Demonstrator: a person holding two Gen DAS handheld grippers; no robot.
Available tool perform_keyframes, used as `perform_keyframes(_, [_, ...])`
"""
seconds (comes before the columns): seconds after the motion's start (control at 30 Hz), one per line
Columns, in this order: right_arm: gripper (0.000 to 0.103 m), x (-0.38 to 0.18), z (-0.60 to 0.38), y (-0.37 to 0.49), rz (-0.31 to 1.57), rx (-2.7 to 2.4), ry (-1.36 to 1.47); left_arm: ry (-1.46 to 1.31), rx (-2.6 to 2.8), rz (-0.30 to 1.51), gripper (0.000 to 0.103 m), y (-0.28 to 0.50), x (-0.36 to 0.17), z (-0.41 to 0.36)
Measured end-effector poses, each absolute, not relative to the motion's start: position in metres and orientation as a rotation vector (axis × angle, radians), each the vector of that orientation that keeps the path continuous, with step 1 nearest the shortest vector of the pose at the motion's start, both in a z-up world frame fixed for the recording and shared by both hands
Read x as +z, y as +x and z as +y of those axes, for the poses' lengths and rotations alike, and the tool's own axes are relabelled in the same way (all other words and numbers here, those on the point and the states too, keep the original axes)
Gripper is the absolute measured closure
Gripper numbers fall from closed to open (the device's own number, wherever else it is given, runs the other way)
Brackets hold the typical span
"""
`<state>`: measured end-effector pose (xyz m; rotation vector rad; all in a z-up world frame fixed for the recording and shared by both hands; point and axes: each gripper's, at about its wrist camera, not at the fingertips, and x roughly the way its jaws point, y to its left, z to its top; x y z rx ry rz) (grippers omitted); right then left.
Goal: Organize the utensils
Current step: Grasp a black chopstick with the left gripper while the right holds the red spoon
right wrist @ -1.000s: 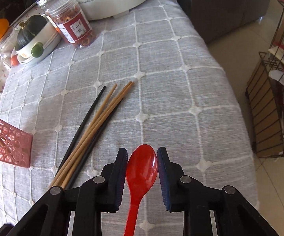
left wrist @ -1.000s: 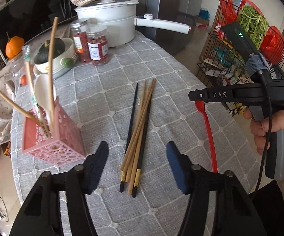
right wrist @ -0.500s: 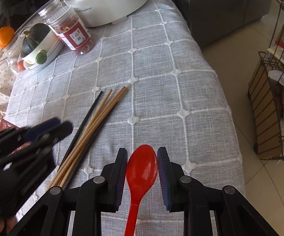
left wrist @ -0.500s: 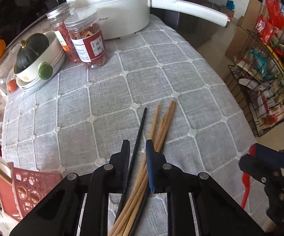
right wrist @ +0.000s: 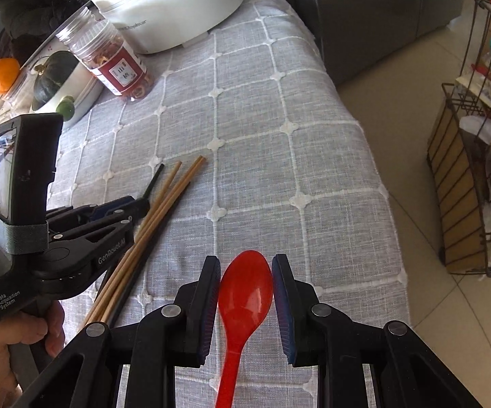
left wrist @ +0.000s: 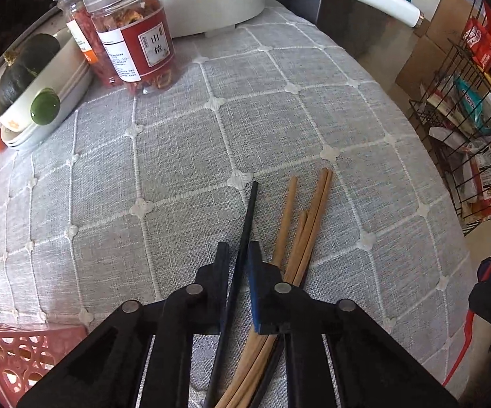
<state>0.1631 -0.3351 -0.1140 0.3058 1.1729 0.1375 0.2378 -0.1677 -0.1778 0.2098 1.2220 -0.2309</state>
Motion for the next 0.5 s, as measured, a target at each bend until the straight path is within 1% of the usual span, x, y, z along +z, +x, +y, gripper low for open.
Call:
perform_keyframes(0.07, [0.076, -0.113, -0.333, 0.163, 1.170, 0.138, 0.304, 0.235, -0.234, 1.196, 0.097, 0.232, -0.173, -0.169])
perform_keyframes(0.2, [0.075, -0.105, -0.330, 0.161, 1.141, 0.140, 0.305, 0.270, -0.258, 1.112, 0.097, 0.208, -0.146, -0.162])
perform_keyframes(0.5, [0.075, -0.070, -0.315, 0.146, 1.032, 0.150, 0.297, 0.241, -0.337, 0.908, 0.098, 0.139, -0.066, -0.136])
